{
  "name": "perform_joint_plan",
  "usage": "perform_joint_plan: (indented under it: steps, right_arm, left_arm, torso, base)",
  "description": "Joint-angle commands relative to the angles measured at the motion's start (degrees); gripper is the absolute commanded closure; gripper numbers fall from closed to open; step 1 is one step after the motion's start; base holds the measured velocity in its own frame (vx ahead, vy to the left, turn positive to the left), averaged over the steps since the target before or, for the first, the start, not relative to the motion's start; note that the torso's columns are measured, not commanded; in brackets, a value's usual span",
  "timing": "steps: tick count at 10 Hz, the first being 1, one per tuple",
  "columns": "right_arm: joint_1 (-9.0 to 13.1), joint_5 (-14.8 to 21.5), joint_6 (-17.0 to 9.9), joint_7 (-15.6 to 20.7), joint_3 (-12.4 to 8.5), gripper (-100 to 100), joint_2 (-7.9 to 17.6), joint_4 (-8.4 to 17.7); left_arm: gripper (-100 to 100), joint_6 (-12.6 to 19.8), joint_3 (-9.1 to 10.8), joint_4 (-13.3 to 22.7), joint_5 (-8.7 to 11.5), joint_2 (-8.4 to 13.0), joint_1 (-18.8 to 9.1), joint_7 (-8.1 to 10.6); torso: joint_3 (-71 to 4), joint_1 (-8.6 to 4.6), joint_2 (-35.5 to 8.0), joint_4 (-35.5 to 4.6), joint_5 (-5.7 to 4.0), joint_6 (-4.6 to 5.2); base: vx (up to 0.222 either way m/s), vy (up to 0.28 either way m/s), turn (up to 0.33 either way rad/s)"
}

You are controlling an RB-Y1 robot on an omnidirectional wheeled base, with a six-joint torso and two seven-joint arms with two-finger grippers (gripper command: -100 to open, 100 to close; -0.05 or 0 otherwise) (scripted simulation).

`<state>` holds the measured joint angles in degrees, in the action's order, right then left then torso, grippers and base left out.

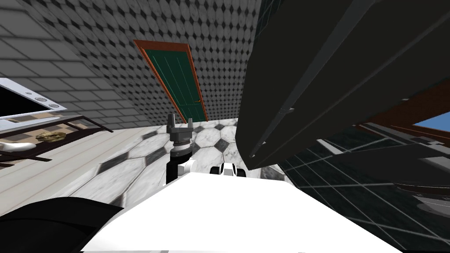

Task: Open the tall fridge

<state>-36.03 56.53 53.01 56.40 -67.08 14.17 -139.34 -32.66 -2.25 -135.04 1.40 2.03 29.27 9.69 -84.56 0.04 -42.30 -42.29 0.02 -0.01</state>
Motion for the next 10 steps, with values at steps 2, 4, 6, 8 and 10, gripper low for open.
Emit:
perform_joint_plan:
  steps: [2,4,6,8,10]
  right_arm:
    - [-0.63,5.19,2.00,6.12,-6.45,-100,1.44,-1.50]
    - [-0.90,7.55,2.87,9.15,-9.28,-100,2.22,-3.12]
    - [-1.10,9.37,3.54,11.31,-11.47,-100,2.94,-5.47]
    - [-1.23,10.55,3.99,12.72,-12.88,-100,3.51,-8.37]
    - [-1.28,11.05,4.18,13.31,-13.47,-100,3.79,-10.50]
  left_arm:
    - [0,0.00,0.00,0.00,0.00,0.00,0.00,0.00]
    - [0,0.00,0.00,0.00,0.00,0.00,0.01,0.00]
    - [0,0.00,0.00,0.00,0.00,0.00,0.00,0.00]
    - [0,0.00,0.01,0.00,0.00,0.00,-0.01,0.00]
    - [0,0.00,0.00,0.00,0.00,0.00,0.00,0.00]
  torso:
    - [-0.06,-0.04,0.10,0.03,-0.02,0.01]
    - [-0.01,-0.05,0.02,0.01,-0.02,0.01]
    - [-0.06,0.02,0.01,-0.03,0.08,-0.17]
    - [-0.37,0.06,0.41,0.08,0.19,-0.32]
    - [-0.46,0.21,0.57,0.16,0.18,-0.22]
  base:
    - [0.157,0.043,0.103]
    - [0.140,0.039,0.078]
    - [0.087,0.049,0.043]
    - [0.057,0.006,0.027]
    - [0.046,0.009,0.059]
